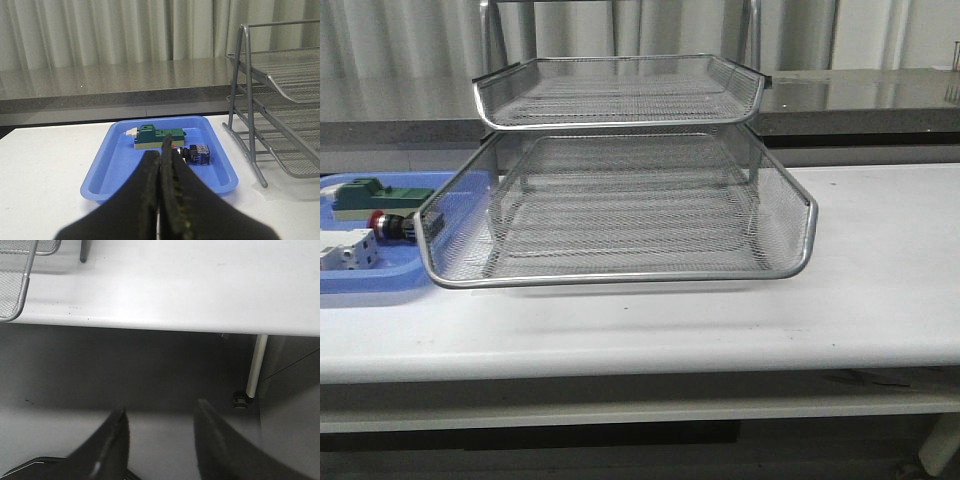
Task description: Place button on rack with both arms
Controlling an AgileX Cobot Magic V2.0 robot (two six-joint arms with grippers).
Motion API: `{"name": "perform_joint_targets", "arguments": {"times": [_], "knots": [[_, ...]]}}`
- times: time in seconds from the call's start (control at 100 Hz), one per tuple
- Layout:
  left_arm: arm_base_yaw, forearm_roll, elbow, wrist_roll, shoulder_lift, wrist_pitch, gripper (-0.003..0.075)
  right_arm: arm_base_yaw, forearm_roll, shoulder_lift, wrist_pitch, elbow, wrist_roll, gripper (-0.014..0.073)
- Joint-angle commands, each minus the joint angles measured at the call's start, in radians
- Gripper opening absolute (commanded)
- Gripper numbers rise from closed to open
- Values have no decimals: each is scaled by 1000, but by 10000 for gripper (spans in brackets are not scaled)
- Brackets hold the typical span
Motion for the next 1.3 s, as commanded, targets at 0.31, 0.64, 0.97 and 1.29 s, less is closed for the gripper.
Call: {"name": "perform_joint_targets", "arguments": {"times": [0.31,0.64,0.97,1.29], "knots": [[1,0,34,-7,-32,-80,-20,-5,-15,3,-48,-31,0,-67],[1,0,34,-7,-32,-80,-20,-5,-15,3,-48,-31,0,-67],[1,0,34,-7,-32,-80,-20,-5,-15,3,-48,-31,0,-67],[1,-10,20,-7,-32,-161,-20,-5,-15,3,-48,-31,0,-67]]}}
